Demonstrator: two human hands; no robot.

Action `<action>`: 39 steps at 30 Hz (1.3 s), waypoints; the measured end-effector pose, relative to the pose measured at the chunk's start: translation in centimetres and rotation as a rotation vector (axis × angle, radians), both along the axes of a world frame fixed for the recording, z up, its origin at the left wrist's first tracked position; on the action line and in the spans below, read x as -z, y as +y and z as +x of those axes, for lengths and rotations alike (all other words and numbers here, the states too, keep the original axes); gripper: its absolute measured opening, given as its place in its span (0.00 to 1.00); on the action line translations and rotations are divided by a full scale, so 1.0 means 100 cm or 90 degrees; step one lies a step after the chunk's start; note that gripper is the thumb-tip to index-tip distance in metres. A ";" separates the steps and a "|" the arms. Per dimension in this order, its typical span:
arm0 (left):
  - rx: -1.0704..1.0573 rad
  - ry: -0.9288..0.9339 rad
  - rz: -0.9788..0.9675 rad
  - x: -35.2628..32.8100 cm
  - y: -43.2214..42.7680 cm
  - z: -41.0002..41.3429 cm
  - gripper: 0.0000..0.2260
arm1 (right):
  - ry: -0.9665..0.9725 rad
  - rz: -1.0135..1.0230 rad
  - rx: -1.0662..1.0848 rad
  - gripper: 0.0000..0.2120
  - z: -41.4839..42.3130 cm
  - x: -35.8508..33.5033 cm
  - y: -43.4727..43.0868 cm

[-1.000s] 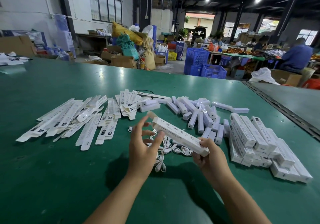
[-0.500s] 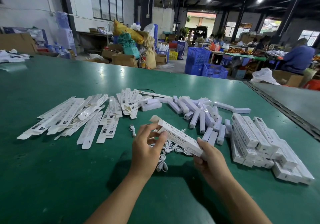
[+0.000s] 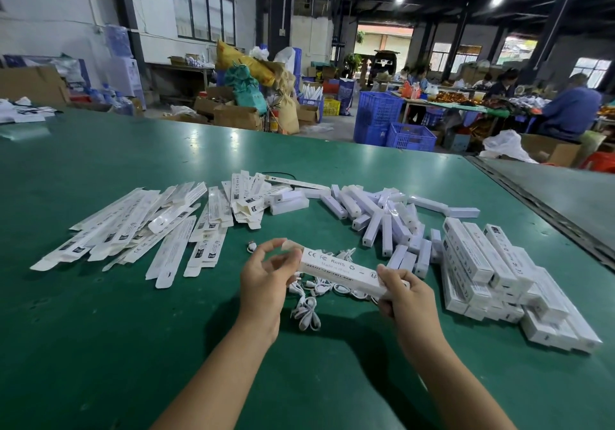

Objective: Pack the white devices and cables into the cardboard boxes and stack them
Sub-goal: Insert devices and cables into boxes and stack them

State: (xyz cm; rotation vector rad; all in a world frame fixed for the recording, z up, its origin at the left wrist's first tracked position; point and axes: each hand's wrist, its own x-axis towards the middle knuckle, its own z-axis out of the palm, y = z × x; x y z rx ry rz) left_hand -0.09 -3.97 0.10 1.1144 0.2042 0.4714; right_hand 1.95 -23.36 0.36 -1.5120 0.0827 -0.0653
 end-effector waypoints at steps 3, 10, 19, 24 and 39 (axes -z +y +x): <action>-0.013 -0.010 0.112 0.001 -0.002 0.001 0.13 | 0.032 0.039 0.011 0.11 0.004 0.000 -0.004; -0.050 -0.059 0.202 -0.002 -0.003 -0.003 0.09 | 0.088 0.079 -0.025 0.09 0.007 0.000 -0.006; -0.009 -0.076 0.205 -0.004 -0.005 -0.008 0.13 | 0.140 0.097 -0.055 0.08 0.003 -0.007 -0.008; 0.005 -0.079 0.137 -0.008 -0.003 -0.009 0.14 | 0.151 0.104 -0.066 0.08 0.004 -0.007 -0.008; 0.047 -0.115 0.197 -0.001 -0.009 -0.011 0.08 | 0.174 0.117 -0.034 0.09 0.002 -0.003 -0.005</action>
